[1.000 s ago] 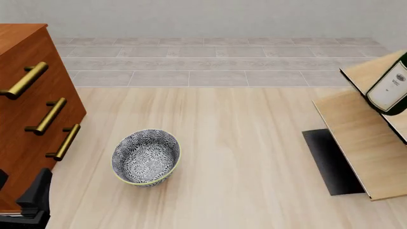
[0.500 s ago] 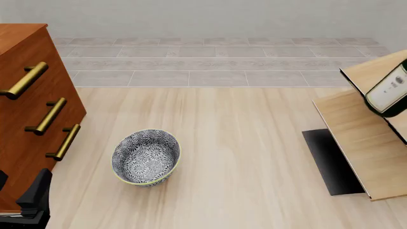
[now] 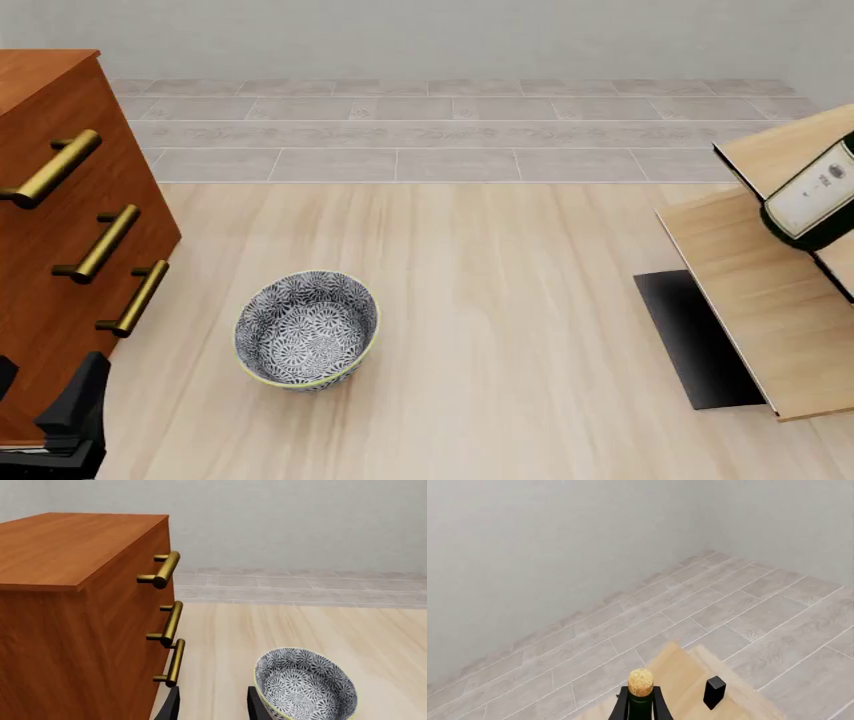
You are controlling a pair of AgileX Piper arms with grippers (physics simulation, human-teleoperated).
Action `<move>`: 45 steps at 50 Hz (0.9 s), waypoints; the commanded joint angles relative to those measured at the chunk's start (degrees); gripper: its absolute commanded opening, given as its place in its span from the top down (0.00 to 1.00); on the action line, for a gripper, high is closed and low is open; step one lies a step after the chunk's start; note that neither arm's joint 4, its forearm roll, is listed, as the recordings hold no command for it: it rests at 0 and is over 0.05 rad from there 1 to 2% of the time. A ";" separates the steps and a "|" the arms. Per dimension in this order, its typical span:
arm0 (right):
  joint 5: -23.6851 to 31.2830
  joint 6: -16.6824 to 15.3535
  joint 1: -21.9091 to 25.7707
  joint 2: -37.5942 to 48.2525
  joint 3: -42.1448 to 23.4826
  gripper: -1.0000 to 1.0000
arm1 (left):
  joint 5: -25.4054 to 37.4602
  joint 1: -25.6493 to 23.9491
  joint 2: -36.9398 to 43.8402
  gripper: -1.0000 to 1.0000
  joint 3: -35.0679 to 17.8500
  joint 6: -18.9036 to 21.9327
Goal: Put the wine bottle on the wine rack.
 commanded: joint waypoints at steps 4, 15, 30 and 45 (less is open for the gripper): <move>-1.68 0.78 -1.35 3.16 0.81 1.00 | 0.22 0.18 -0.29 0.00 0.00 0.09; -2.53 0.74 -3.65 5.51 0.53 1.00 | 0.84 0.27 -0.68 0.00 0.01 0.07; -3.28 0.47 -6.08 8.88 -0.34 1.00 | 0.75 0.38 -0.52 0.00 0.01 -0.04; -4.84 -0.17 -7.28 12.45 -0.07 1.00 | 0.97 0.50 -0.59 0.00 0.01 -0.05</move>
